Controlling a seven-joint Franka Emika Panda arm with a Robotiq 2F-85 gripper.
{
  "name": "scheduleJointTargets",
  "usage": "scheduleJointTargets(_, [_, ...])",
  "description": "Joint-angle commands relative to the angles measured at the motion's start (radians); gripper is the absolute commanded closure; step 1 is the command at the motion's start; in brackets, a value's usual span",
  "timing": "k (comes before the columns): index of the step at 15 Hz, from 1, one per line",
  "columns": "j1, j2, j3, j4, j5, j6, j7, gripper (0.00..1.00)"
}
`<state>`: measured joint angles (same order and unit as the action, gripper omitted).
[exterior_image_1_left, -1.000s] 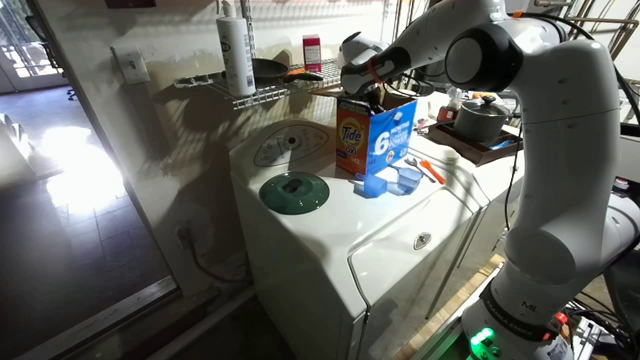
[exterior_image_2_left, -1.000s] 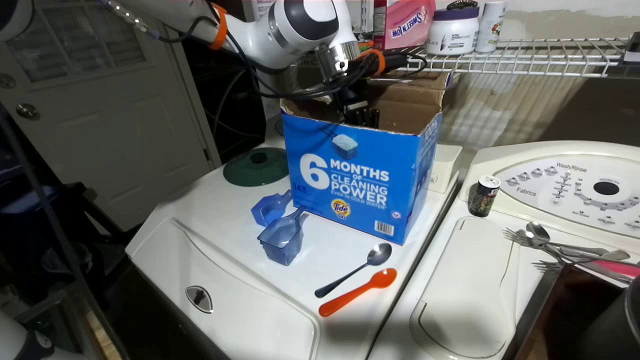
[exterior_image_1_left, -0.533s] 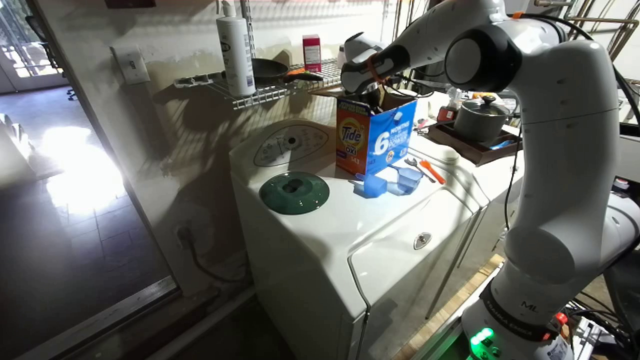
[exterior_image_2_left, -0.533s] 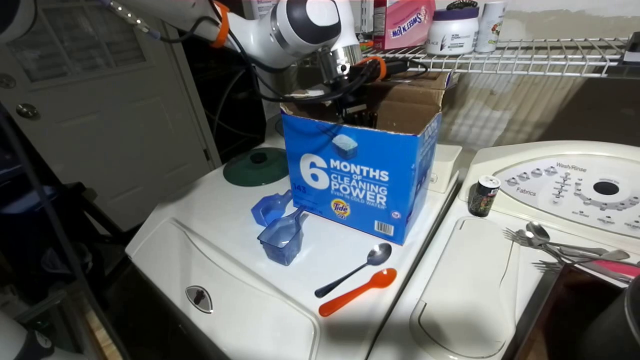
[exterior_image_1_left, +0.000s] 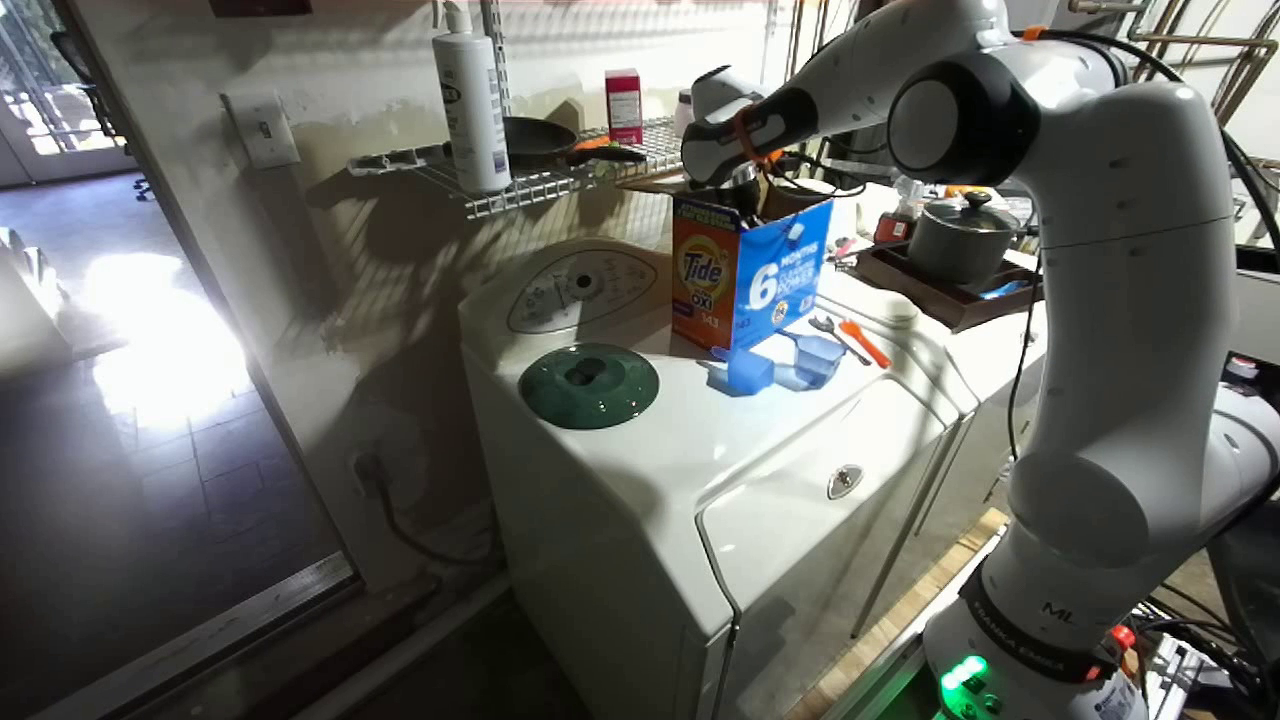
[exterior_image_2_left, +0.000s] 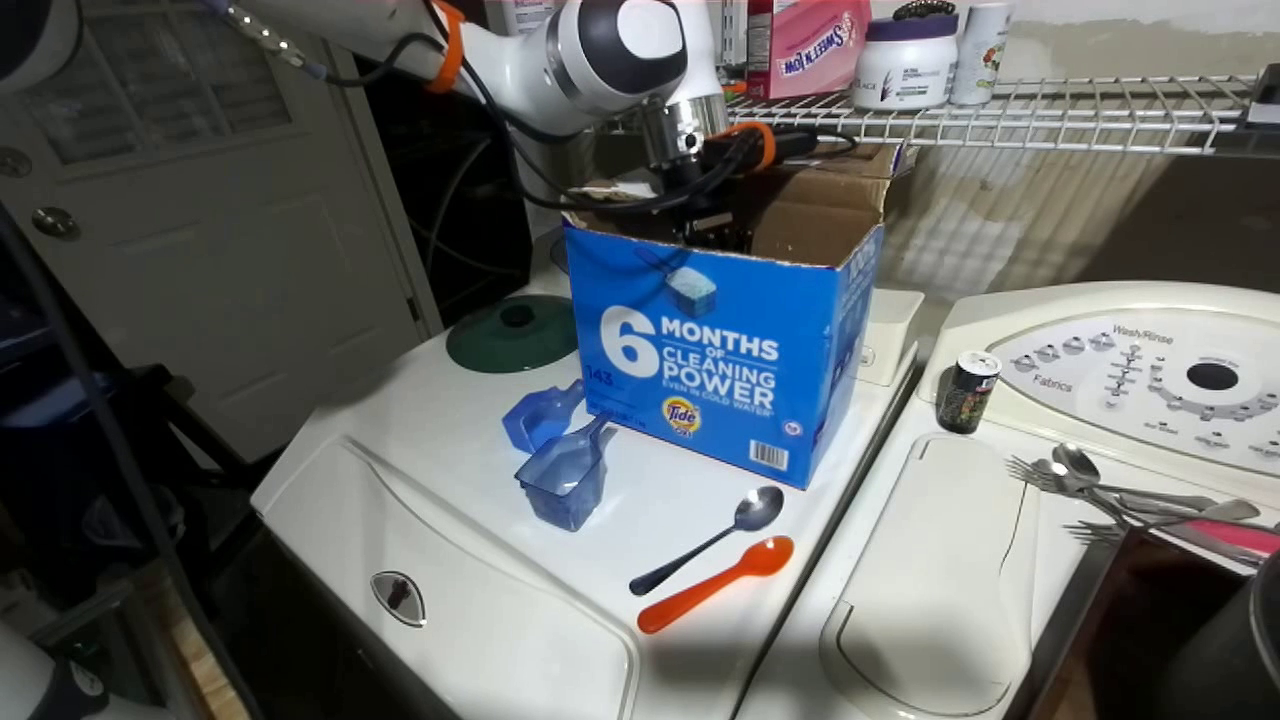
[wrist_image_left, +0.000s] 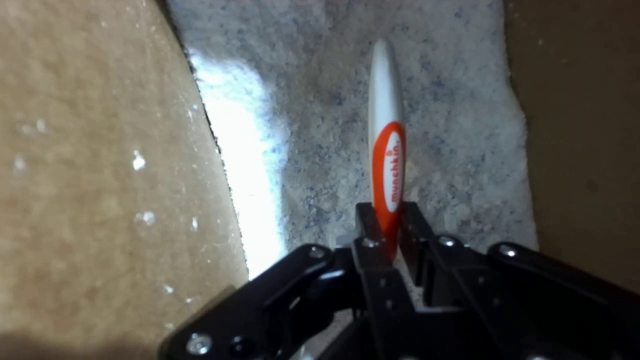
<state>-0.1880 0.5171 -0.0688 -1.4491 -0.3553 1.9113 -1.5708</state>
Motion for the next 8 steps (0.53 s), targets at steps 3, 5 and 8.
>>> scheduleJointTargets(3, [0.006, 0.103, 0.023, 0.028, 0.043, 0.027, -0.029, 0.96])
scheduleJointTargets(5, [0.002, 0.105, 0.025, 0.028, 0.060, 0.033, -0.035, 0.96])
scheduleJointTargets(8, [-0.004, 0.111, 0.030, 0.029, 0.087, 0.044, -0.047, 0.96])
